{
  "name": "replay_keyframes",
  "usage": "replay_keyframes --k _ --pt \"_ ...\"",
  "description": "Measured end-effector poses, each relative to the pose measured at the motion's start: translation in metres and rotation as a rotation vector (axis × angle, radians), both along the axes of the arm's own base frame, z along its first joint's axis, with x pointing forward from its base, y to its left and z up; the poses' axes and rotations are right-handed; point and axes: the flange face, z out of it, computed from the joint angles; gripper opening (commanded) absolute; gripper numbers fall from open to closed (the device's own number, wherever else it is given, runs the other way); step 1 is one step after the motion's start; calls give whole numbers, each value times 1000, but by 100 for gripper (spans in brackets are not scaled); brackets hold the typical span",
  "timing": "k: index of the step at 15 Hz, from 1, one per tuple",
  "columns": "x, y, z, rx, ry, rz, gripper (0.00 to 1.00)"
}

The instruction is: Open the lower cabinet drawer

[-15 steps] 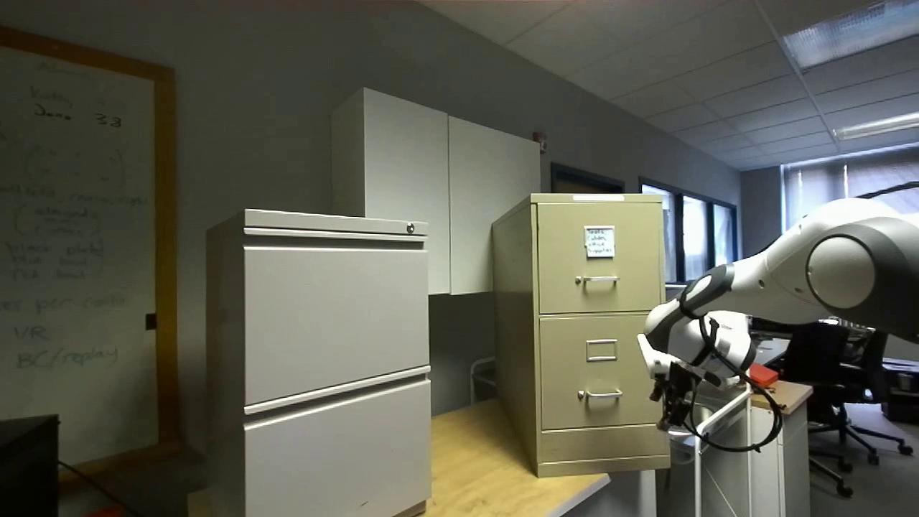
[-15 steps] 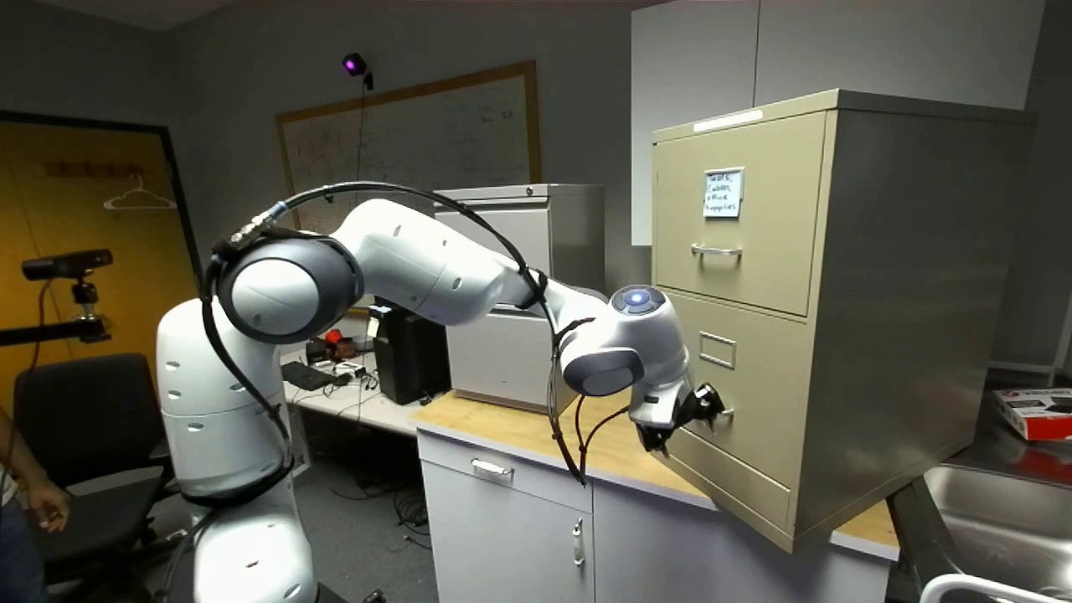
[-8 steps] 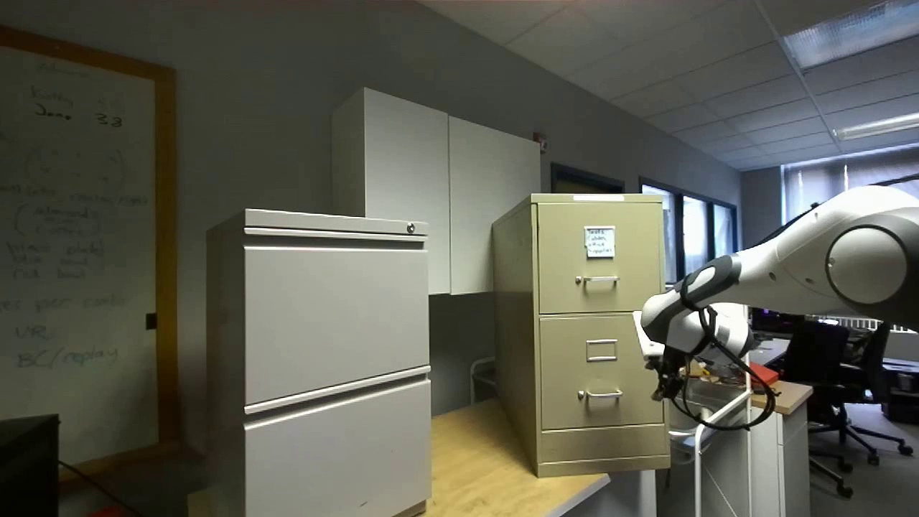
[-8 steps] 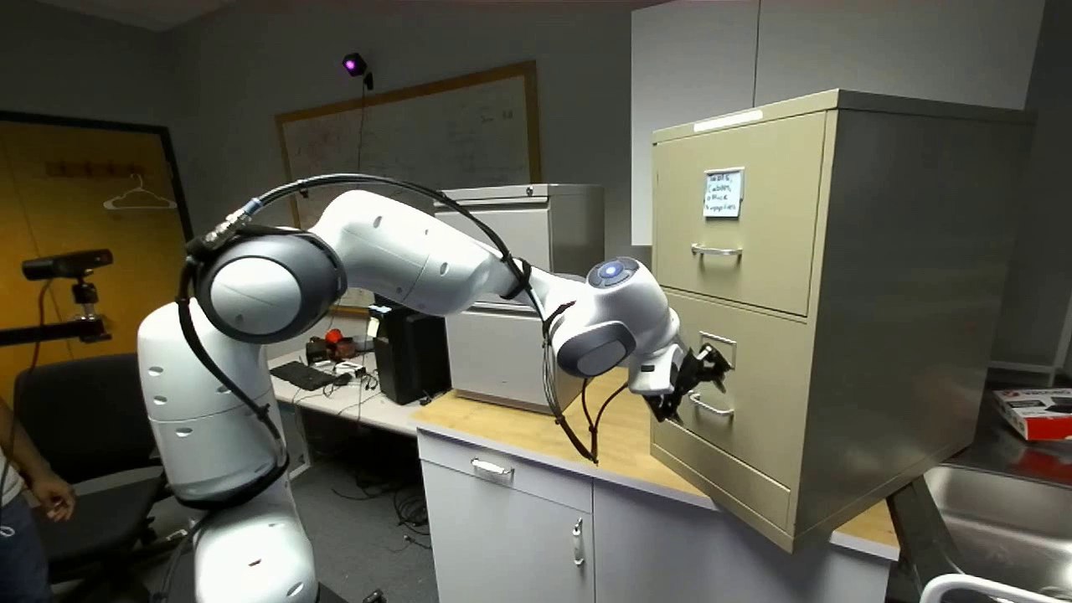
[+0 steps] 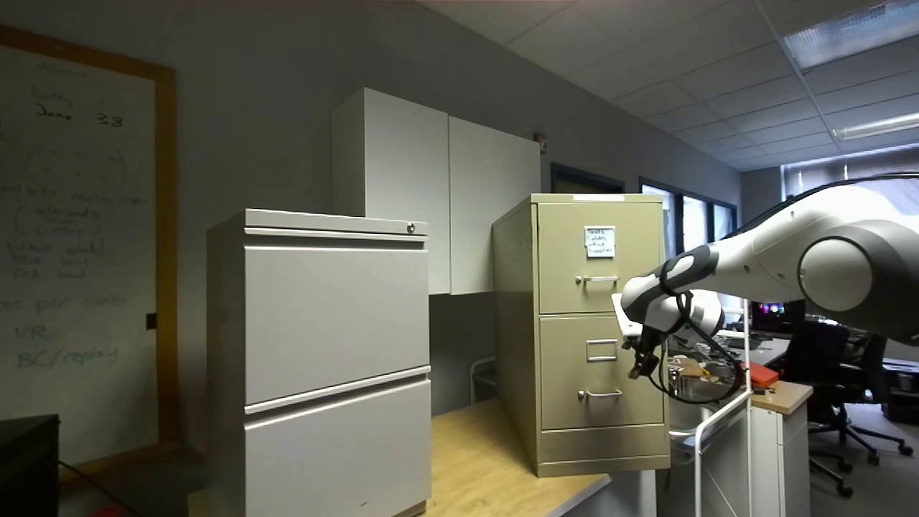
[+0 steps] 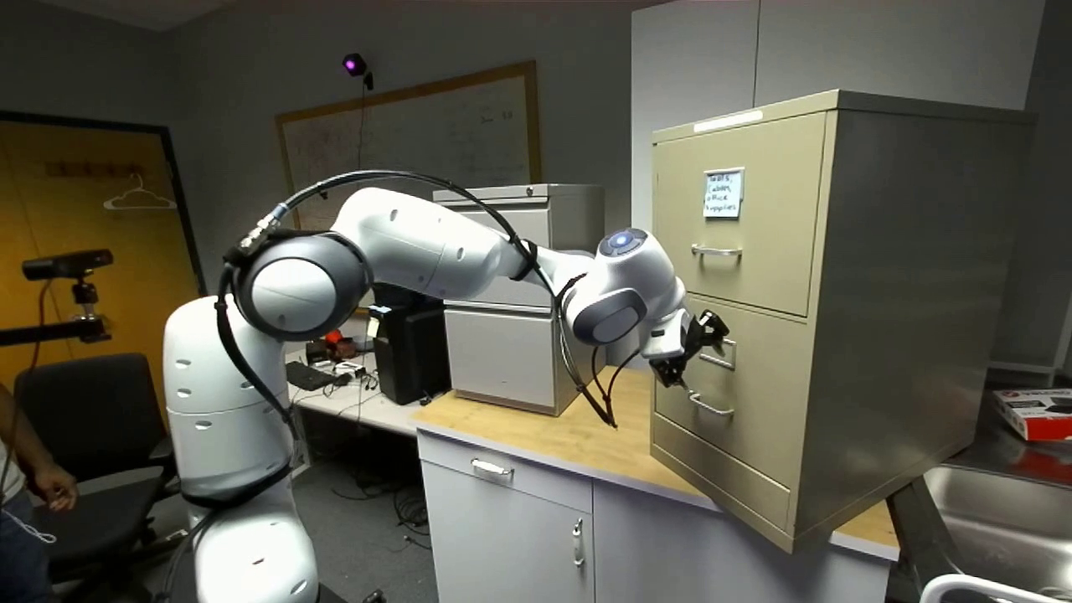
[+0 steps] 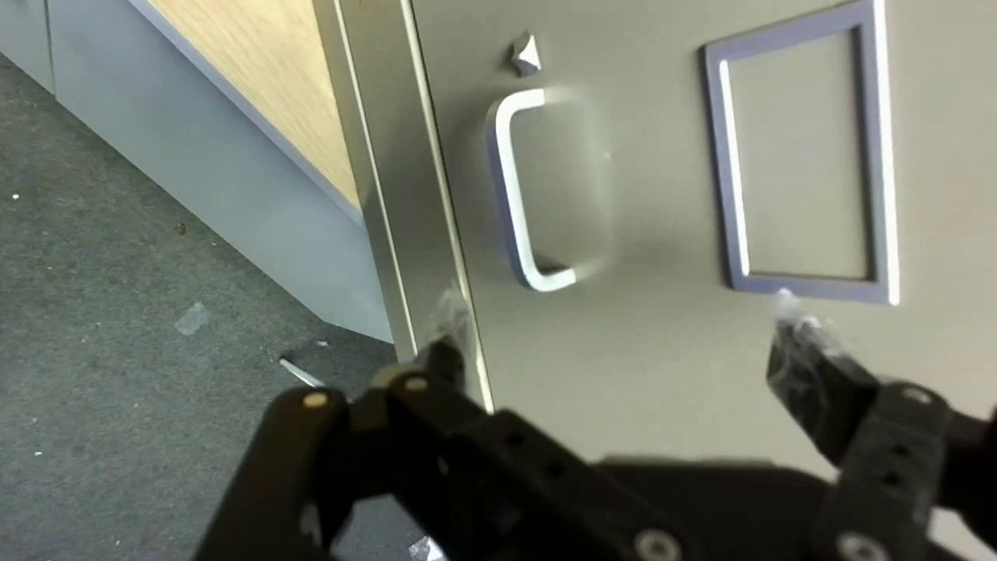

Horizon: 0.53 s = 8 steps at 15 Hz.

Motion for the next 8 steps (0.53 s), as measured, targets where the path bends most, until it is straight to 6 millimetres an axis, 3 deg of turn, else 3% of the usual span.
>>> replay_keyframes --k 4,8 --pt "33 0 -9 45 39 53 100" --pt "54 1 -43 122 93 86 100"
